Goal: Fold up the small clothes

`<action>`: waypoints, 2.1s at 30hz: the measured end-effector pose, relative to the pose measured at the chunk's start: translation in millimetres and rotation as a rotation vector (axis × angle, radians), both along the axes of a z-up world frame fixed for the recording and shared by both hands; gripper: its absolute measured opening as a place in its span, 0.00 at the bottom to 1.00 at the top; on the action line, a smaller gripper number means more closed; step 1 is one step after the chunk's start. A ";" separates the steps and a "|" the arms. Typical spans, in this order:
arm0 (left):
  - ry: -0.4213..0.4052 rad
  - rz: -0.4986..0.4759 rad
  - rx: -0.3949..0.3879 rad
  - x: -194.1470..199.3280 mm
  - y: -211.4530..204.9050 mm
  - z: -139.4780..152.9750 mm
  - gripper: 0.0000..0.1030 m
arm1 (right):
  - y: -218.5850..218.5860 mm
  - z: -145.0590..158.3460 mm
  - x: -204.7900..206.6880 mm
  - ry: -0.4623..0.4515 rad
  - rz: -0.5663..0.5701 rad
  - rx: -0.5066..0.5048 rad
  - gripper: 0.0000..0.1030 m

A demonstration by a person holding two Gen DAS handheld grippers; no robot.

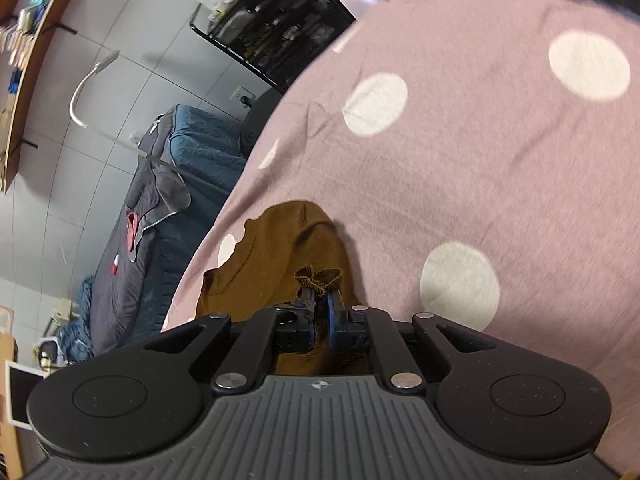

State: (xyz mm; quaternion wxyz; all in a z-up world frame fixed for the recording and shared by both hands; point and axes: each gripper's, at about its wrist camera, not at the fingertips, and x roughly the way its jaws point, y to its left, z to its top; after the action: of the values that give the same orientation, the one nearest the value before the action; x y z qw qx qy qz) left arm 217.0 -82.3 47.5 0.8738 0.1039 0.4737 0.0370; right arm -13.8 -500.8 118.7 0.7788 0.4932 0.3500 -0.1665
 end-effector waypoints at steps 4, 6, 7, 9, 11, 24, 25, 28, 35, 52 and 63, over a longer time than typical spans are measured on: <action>0.105 0.198 -0.322 13.0 58.2 -6.9 0.87 | 8.6 -15.0 7.4 0.004 -0.011 0.076 0.11; 0.099 0.192 -0.335 14.3 63.9 -6.2 0.88 | 13.3 -22.7 13.1 0.027 -0.003 0.079 0.10; 0.089 0.171 -0.329 14.6 63.8 -4.4 0.88 | 14.9 -26.2 15.0 0.039 0.004 0.090 0.10; 0.086 0.147 -0.363 15.9 66.3 -2.3 0.88 | 19.4 -30.8 17.6 0.059 0.038 0.088 0.10; 0.126 0.162 -0.468 23.3 79.4 -7.0 0.91 | 23.6 -33.7 17.2 0.081 0.063 0.079 0.11; 0.208 0.169 -0.679 33.6 117.1 -18.2 0.97 | 28.8 -14.5 7.4 0.121 0.164 -0.186 0.44; 0.206 0.185 -0.691 32.8 118.6 -18.3 0.97 | 37.9 -7.0 11.2 0.112 0.258 -0.297 0.44; 0.209 0.177 -0.677 34.1 118.0 -17.4 0.97 | 69.2 8.9 18.4 0.044 0.542 -0.502 0.44; 0.215 0.167 -0.653 35.9 115.8 -17.4 0.97 | 127.8 -16.5 47.5 0.112 0.968 -0.733 0.43; 0.187 0.101 -0.544 36.6 110.7 -16.0 0.97 | 49.3 -32.9 110.1 0.269 0.969 -0.378 0.04; 0.167 0.103 -0.536 33.6 109.6 -17.8 1.00 | 44.9 3.2 120.7 0.155 0.857 -0.386 0.40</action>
State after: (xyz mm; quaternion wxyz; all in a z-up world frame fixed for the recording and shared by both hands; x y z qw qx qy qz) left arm 250.6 27.3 29.7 0.8249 -0.1523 0.5416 -0.0540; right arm 106.9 -455.8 121.9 0.8262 0.1367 0.5418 0.0714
